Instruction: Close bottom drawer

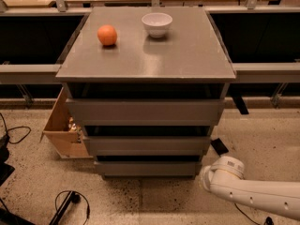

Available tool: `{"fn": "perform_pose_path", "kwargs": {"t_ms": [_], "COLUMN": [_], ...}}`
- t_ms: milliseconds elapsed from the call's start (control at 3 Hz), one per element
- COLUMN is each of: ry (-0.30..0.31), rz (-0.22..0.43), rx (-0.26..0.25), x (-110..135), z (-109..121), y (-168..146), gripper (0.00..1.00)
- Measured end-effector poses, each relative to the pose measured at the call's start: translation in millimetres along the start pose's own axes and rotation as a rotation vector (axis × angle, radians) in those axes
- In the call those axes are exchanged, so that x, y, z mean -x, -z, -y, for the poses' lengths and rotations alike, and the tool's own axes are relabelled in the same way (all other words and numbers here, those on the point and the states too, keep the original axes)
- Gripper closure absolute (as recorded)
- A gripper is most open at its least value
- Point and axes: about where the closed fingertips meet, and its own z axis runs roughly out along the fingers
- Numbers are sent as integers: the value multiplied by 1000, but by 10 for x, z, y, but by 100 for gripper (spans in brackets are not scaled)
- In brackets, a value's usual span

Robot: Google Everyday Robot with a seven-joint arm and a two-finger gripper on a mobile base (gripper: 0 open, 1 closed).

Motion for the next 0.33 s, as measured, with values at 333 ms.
{"fn": "perform_pose_path", "kwargs": {"t_ms": [333], "ry": [72], "rz": [-48], "rx": [0], "x": [8], "z": [-146], "y": [435], "gripper": [100]}}
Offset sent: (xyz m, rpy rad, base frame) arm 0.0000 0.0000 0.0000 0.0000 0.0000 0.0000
